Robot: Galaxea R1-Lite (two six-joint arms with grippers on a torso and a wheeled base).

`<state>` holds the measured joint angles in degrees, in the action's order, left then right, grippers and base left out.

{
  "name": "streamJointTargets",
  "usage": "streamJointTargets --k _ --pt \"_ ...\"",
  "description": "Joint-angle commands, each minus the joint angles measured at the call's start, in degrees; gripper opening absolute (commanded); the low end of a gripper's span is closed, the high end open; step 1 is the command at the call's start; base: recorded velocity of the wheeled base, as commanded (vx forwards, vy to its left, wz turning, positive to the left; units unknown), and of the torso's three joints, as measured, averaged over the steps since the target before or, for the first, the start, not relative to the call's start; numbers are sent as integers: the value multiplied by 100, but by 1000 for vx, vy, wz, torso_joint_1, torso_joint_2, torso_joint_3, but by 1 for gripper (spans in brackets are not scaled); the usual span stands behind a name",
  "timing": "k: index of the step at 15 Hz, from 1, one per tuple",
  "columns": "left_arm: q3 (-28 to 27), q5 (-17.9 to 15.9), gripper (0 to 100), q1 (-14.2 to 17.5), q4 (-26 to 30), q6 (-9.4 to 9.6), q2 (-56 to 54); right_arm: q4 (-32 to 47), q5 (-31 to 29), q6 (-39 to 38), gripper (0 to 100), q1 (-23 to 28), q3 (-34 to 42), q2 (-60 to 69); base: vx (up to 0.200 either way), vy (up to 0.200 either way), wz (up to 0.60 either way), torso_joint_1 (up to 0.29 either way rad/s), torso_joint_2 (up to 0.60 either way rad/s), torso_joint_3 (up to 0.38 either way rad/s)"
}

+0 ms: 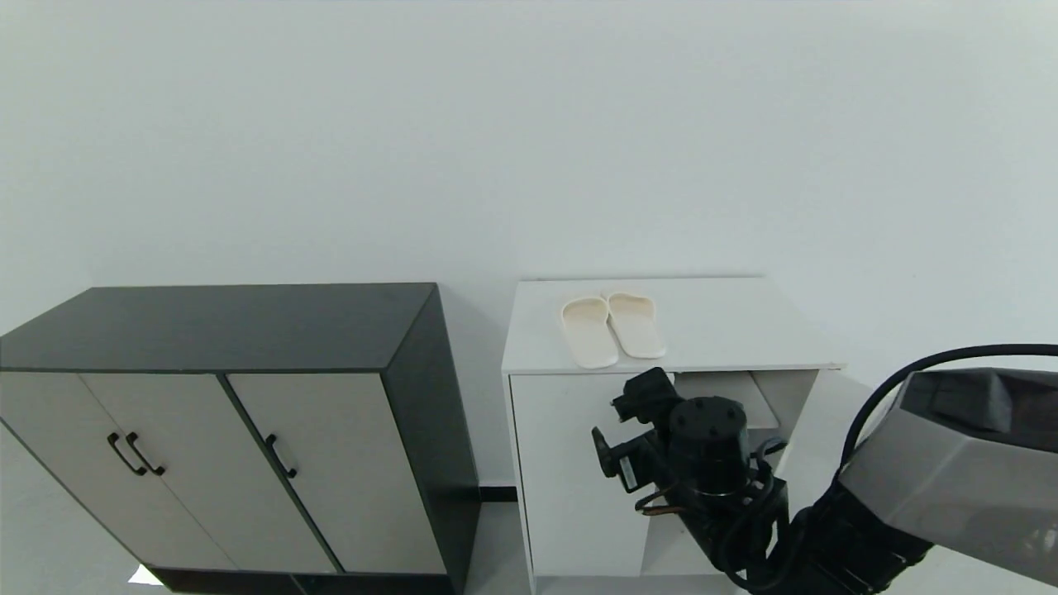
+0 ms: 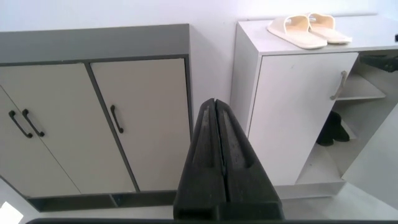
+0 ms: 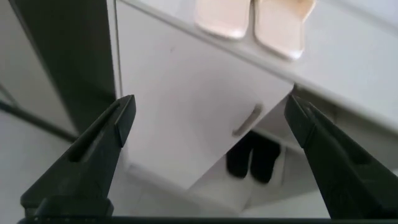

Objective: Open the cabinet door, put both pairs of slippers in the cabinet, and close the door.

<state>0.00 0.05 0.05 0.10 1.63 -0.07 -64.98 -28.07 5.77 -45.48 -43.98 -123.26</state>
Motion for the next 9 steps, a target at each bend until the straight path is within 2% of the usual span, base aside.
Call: streamJointTargets --k 1,3,4,8,9 --pt "0 4 0 4 -1 -5 7 1163 -31 -638 100 -136 -453 768 0 0 0 41 -90 -41" --pt "0 4 0 4 -1 -5 7 2261 -31 -1271 100 -224 -831 1137 0 0 0 0 0 0" --pt "0 4 0 4 -1 -5 7 2376 -31 -1394 100 -233 -884 1155 0 0 0 0 0 0" --pt "0 4 0 4 -1 -40 7 2050 -49 -1570 100 -154 -919 760 0 0 0 0 0 0" --pt "0 4 0 4 -1 -49 7 1918 -84 -1570 100 -127 -910 689 200 0 0 2 -2 2"
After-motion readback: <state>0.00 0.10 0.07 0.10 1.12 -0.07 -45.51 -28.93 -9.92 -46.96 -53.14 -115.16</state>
